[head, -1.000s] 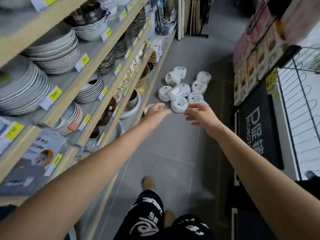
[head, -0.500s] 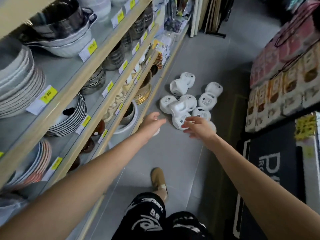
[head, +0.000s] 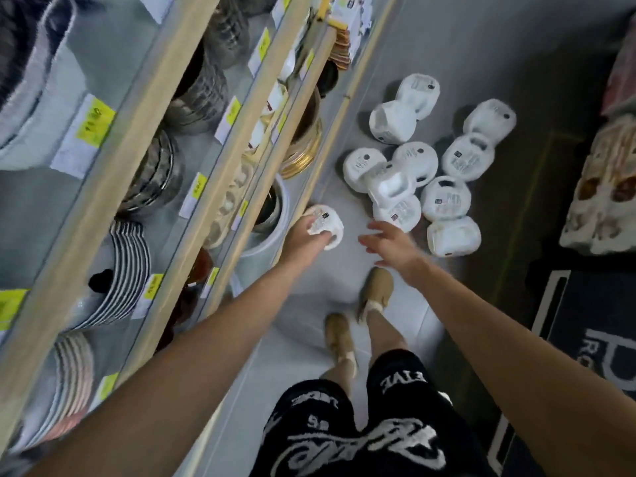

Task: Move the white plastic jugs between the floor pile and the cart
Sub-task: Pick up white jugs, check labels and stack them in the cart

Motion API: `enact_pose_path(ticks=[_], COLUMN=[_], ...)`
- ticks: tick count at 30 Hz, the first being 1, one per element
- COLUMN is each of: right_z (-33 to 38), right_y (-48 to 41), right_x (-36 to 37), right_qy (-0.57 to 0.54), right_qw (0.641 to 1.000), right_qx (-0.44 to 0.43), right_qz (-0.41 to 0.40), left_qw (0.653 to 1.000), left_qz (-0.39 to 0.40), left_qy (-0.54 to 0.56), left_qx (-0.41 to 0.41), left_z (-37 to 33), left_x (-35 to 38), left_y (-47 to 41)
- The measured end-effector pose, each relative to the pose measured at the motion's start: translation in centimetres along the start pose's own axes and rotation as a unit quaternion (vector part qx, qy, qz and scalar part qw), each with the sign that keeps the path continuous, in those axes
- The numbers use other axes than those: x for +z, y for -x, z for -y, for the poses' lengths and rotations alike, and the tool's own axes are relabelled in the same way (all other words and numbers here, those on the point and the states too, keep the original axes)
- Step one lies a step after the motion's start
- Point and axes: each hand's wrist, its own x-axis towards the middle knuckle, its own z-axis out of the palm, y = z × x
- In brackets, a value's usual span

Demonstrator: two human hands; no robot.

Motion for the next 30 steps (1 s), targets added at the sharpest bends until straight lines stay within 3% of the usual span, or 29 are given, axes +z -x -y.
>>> enact_pose_path(ticks=[7,10,18,25,30], right_z=[0.3,-0.5,-6.7,-15.5,-21.8], right_y=[-11.3,-16.7,-30.7,-43.3,-50.1], right_x=[-1.9,-2.0,0.2,4.9,8.7], right_qy=[-0.067,-0.061,-0.111,-0.140,-0.186], right_qw=[0.996,0.995,0.988,0.981,0.969], right_qx=[0.058,0.076,0.110,0.131,0.150], right_qz=[0.012,0.007,-0.008,-0.041,-0.060], left_qw=[0.994,0.986,0.981,0.953,0.893], left_qz=[0.037,0.092,0.108,0.138,0.126], left_qy=[-0.087,-0.116,-0.146,-0.268,-0.420], left_qx=[-0.052,-0.078,-0.069,-0.014,0.102], left_z=[-1.4,-0.9,5.2,14.1,20.3], left_x=[4.6,6.7,11.2,16.1,17.4], left_y=[-10.9,-16.2,-30.7,-44.2,-51.0])
